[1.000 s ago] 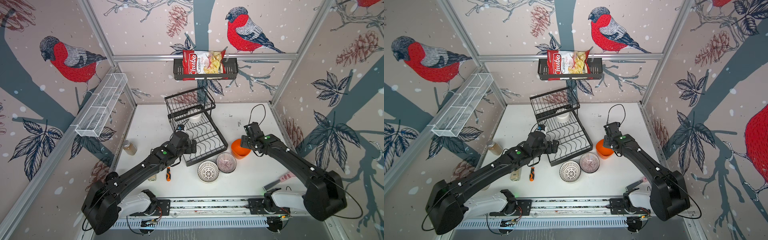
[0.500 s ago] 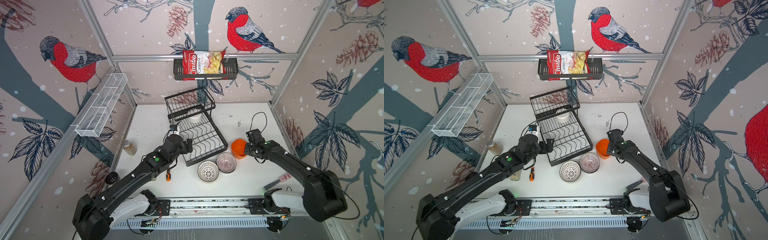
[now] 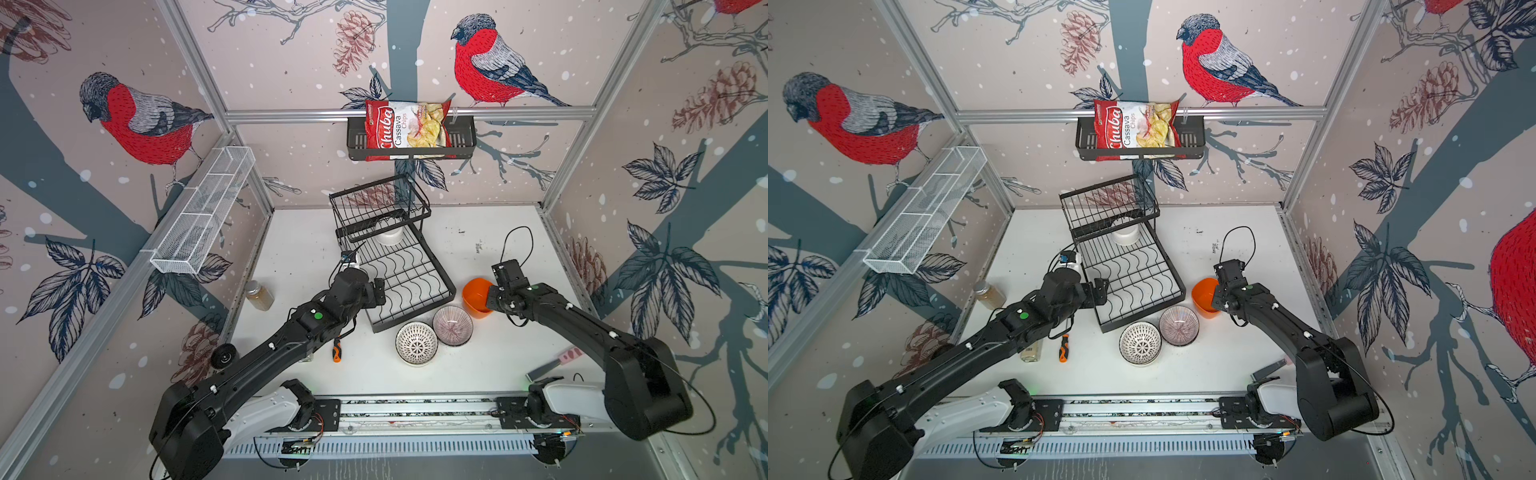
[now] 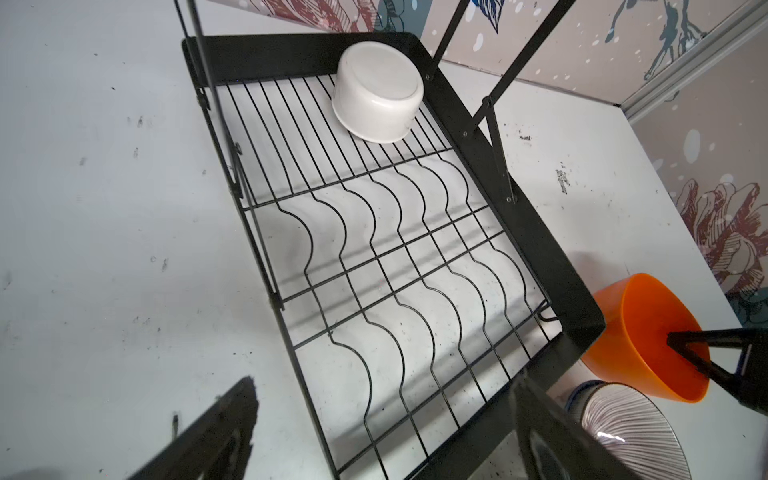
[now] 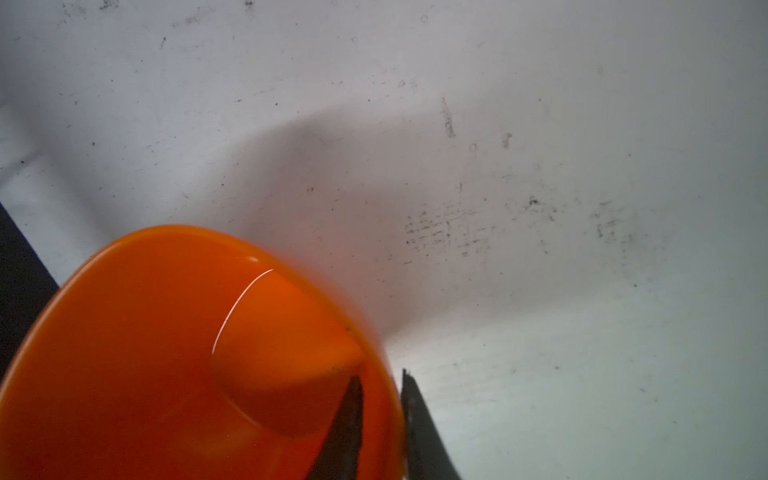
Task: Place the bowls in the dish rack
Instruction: 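Grasp the orange bowl rim with the right gripper and lift it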
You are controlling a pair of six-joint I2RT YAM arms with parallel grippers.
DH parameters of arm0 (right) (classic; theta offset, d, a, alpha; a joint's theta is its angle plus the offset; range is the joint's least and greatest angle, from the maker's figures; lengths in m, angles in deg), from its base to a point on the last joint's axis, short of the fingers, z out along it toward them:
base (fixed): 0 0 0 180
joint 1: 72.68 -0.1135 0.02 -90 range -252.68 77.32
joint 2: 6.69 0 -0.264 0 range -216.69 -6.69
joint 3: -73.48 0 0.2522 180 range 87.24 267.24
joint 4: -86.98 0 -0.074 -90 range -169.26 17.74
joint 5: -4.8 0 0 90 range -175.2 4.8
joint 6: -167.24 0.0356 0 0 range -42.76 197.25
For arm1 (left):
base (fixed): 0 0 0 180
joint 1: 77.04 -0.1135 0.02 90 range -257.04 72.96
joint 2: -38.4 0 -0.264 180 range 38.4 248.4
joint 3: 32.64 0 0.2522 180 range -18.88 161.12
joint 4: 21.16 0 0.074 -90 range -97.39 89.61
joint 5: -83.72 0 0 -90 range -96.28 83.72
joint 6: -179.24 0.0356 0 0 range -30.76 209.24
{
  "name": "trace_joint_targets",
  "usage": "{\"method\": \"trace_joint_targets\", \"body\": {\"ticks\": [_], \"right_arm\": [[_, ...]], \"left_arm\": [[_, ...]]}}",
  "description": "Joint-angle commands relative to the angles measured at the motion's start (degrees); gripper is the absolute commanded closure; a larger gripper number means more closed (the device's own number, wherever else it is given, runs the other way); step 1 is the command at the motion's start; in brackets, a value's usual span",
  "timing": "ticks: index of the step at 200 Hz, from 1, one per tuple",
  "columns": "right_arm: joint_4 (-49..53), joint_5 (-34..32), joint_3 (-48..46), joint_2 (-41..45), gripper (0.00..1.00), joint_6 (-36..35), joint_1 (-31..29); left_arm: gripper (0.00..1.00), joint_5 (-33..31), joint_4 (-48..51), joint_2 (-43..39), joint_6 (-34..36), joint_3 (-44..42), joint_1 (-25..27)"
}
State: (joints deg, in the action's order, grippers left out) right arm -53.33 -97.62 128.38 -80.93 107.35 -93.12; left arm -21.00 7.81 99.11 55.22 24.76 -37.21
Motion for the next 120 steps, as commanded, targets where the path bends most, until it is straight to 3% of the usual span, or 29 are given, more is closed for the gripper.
{"method": "trace_joint_targets", "body": {"ticks": [1,22,120], "right_arm": [[0.4,-1.47,0.55,0.14,0.91,1.1,0.0],[0.48,-2.05,1.0,-0.26,1.0,1.73,-0.08],[4.47,-8.0,9.53,2.23,1.0,0.01,-0.99]], "left_arm": [[0.06,2.2,-2.11,0.74,1.95,1.07,-0.13],[0.06,2.23,-2.34,0.99,2.88,1.54,-0.2],[0.07,4.92,-3.79,1.25,4.63,1.16,-0.37]]}}
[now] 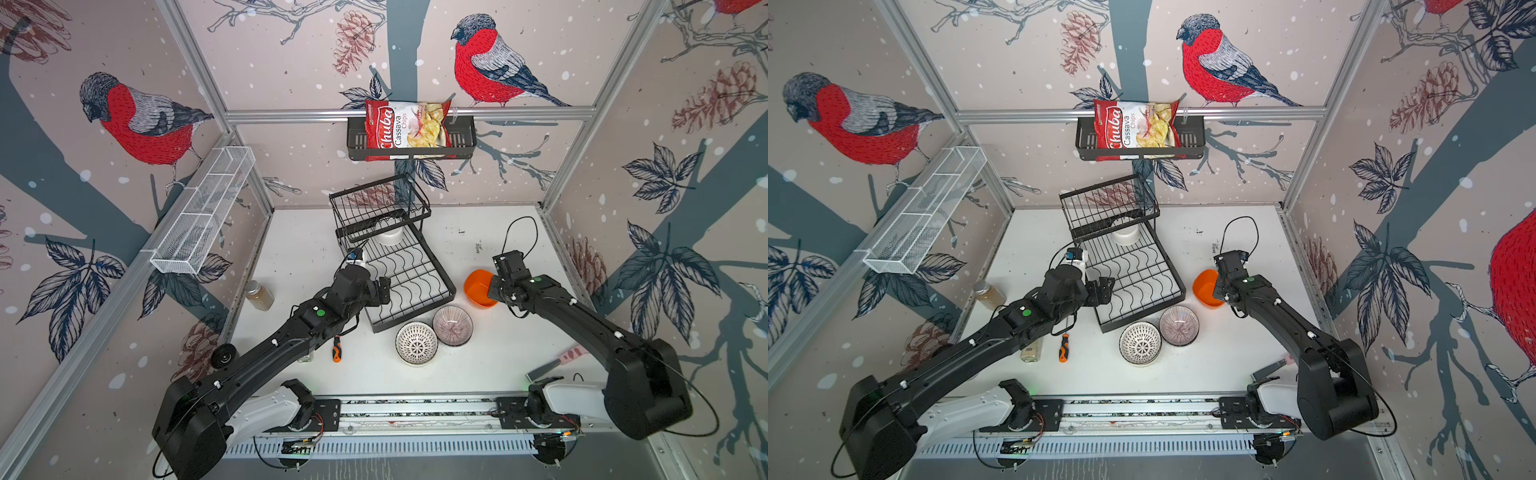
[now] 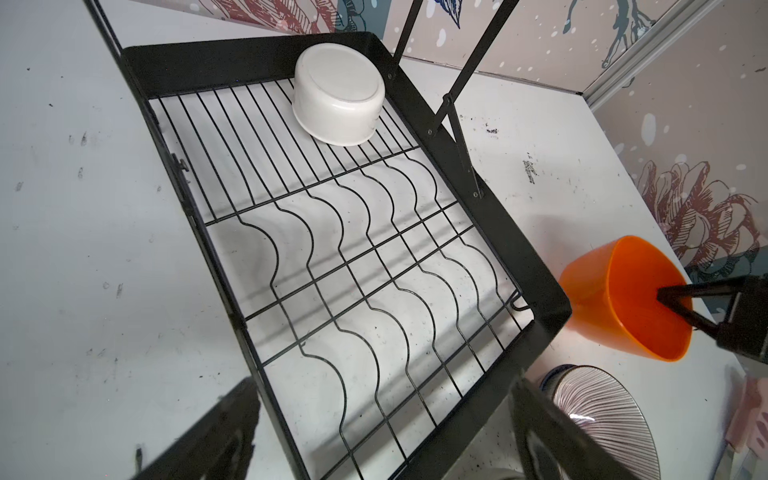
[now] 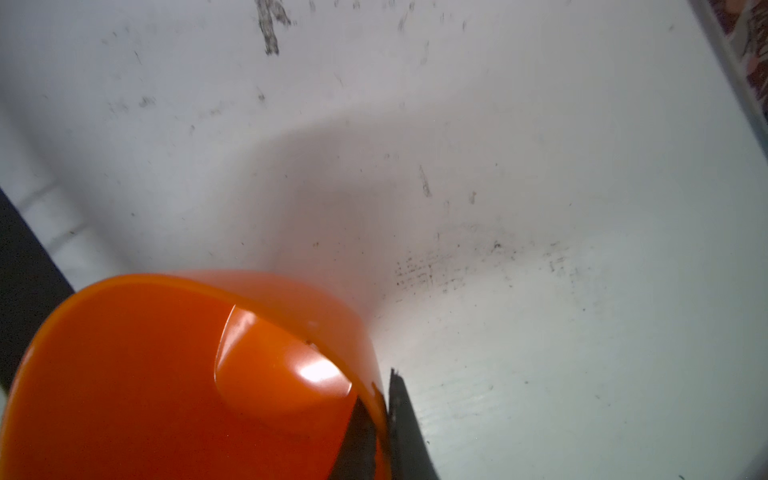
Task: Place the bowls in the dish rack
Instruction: 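Grasp the orange bowl rim with the right gripper and lift it, then carry the orange bowl toward the left gripper beside the rack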
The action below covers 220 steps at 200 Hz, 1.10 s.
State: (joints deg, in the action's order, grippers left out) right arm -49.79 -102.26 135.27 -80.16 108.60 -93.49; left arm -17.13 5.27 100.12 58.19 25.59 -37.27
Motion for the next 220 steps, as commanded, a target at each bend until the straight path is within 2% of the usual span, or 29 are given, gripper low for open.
{"method": "trace_joint_targets", "body": {"ticks": [1,41,83,161,220], "right_arm": [[1.02,-3.39,2.8,1.48,1.0,-1.26,-0.66],[1.38,-6.99,8.41,3.76,1.0,-4.01,-5.67],[-0.89,-10.22,14.03,1.93,1.0,-7.13,-13.24],[-2.34,-17.39,25.71,-10.19,1.0,-11.34,-28.86],[-1.7,-20.28,31.01,-16.76,1.0,-10.91,-35.26]], "left_arm": [[0.07,1.07,-1.16,0.2,1.68,0.3,-0.35],[0.07,2.03,3.57,-1.24,3.19,2.81,-2.49],[0.08,1.73,6.32,-5.47,3.72,3.6,-3.03],[0.12,8.16,0.42,-3.36,1.82,5.71,-2.28],[0.16,2.33,3.07,2.51,1.44,9.3,0.38]]}}
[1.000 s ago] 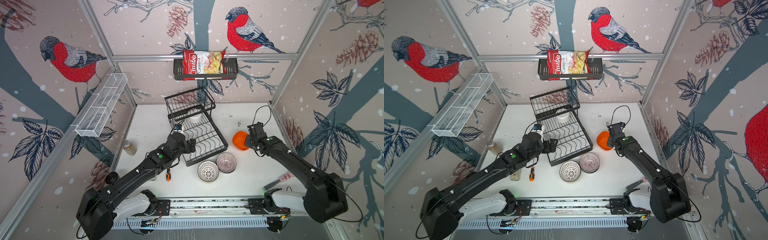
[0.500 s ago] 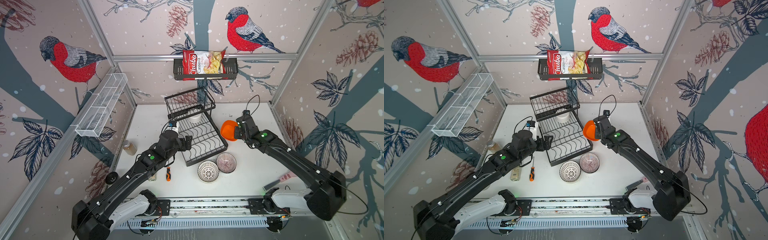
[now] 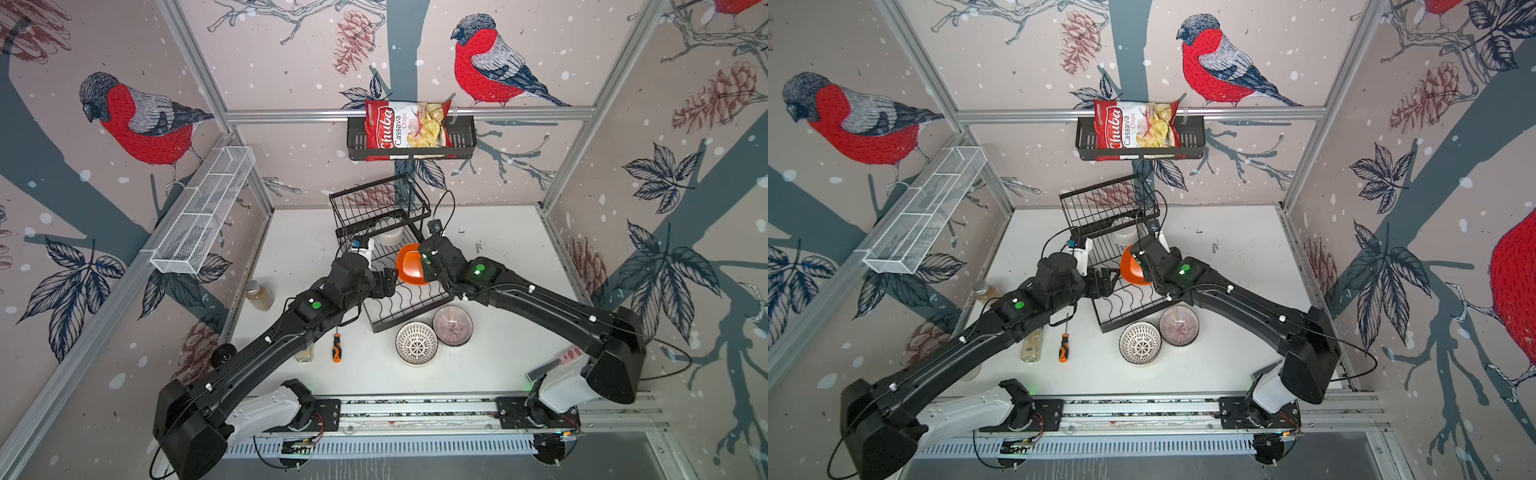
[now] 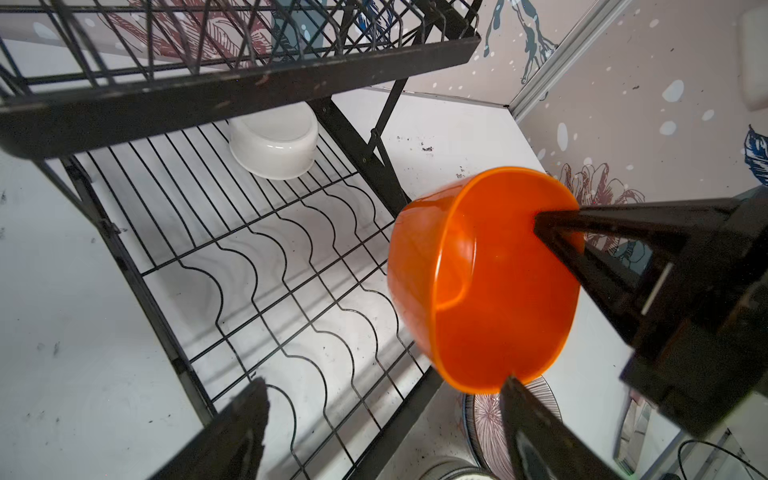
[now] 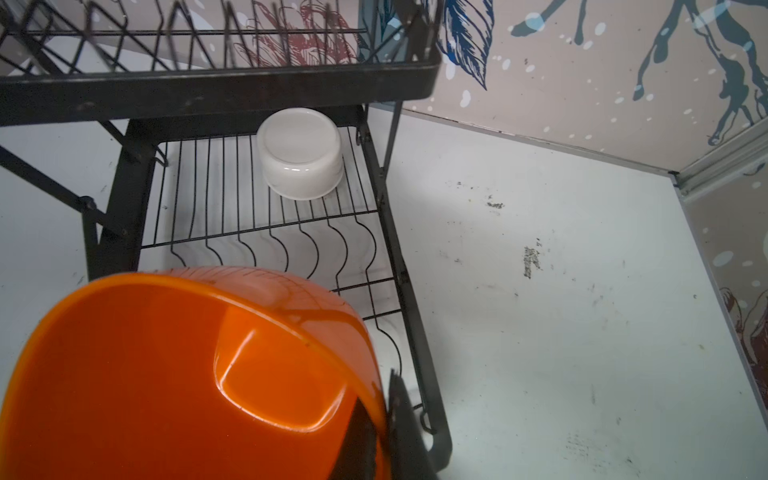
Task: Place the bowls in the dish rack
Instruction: 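Carry the orange bowl toward the left gripper beside the rack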
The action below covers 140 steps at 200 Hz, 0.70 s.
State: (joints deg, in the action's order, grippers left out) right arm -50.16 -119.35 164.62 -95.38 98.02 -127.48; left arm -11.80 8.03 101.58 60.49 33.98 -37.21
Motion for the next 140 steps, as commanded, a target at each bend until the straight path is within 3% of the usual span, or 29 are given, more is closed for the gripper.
{"method": "trace_joint_targets", "body": {"ticks": [1,140], "right_arm": [[-1.33,-3.2,1.69,-1.61,1.0,-0.32,-1.36],[-4.56,-5.49,5.96,-8.12,1.0,-1.18,-6.17]], "left_arm": [[0.17,-3.09,0.4,1.06,-0.86,0.87,0.32],[0.49,-14.73,4.62,9.24,-2.16,3.52,0.47]]}}
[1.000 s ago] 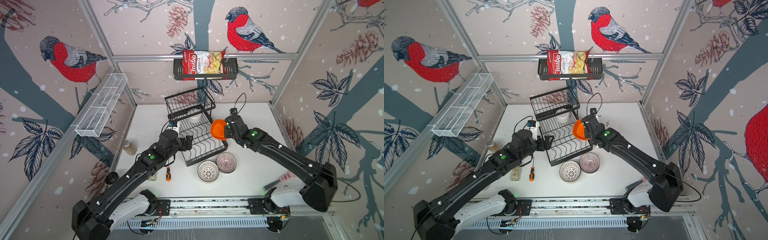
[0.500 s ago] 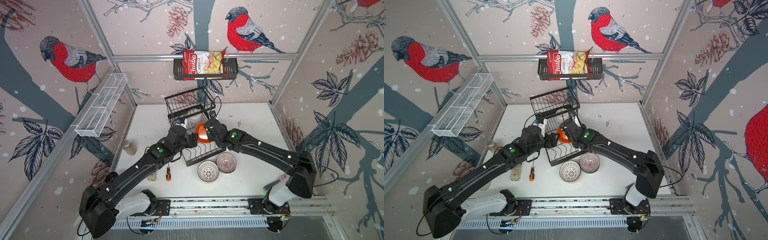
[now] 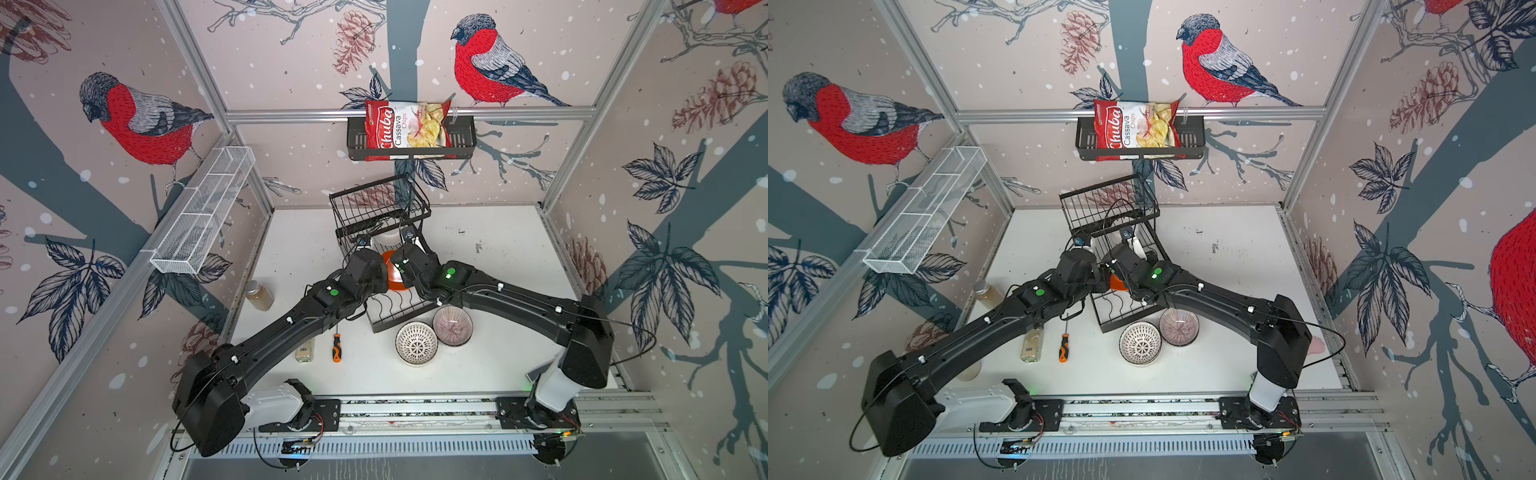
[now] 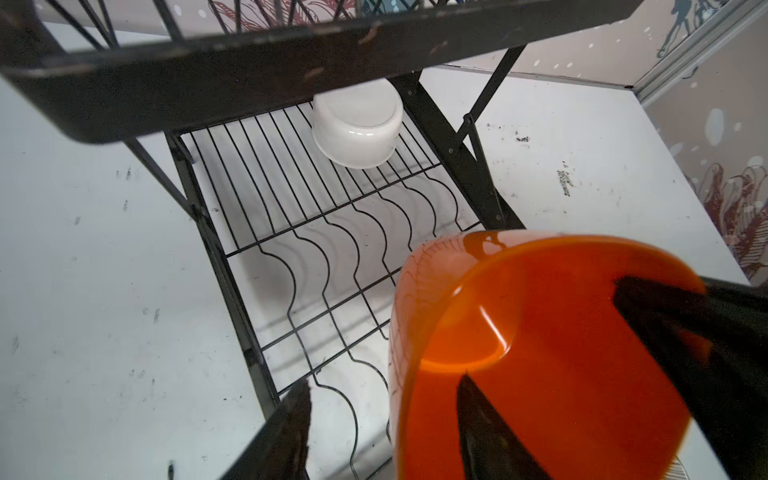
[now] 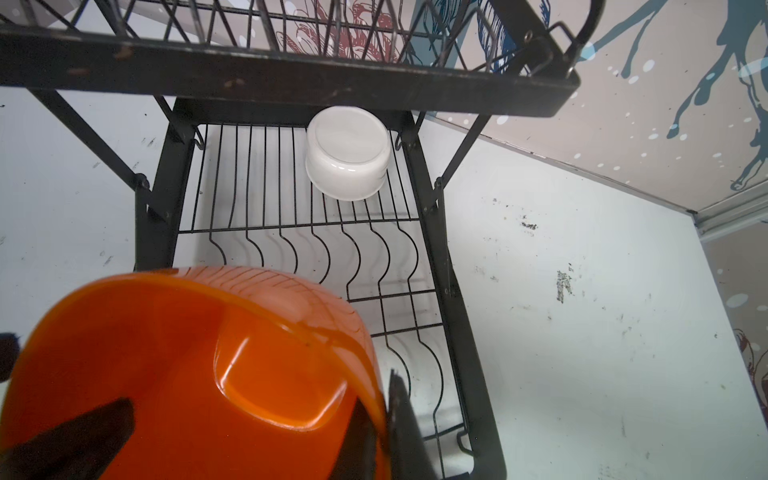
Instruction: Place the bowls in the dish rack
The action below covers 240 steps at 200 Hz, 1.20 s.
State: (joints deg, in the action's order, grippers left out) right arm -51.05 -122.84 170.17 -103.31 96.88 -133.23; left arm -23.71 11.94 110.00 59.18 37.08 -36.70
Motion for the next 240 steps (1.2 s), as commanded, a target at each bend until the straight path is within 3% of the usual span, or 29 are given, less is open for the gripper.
{"method": "trace_joint_targets", "body": {"ticks": [1,91,124,157,208,240], "right_arm": [[-3.76,-1.99,0.39,-0.21,1.0,-0.09,-0.43],[-7.15,-0.9,-0.76,-0.26,1.0,1.19,-1.67],[-8.03,1.2,-1.03,-0.58,1.0,1.27,-1.67],[-8.82,2.51,-1.19,-0.76,1.0,0.96,-1.66],[-10.68,6.16,-2.74,1.04,0.79,-1.33,-1.44],[-12.77,13.83,-5.24,4.42,0.59,-5.23,-0.91]], "left_arm": [[0.49,-2.85,0.62,0.87,-0.82,0.44,-0.06],[0.8,-4.76,-2.18,2.15,-2.12,-0.88,-0.48],[1.0,-2.5,-4.42,1.8,-1.88,-2.04,-1.29],[1.0,1.03,-6.82,1.38,-2.07,-3.35,-2.65],[1.0,5.8,-9.92,-1.13,-1.97,-6.37,-6.45],[1.0,6.19,-8.9,-2.63,-0.61,-6.58,-7.89]]}}
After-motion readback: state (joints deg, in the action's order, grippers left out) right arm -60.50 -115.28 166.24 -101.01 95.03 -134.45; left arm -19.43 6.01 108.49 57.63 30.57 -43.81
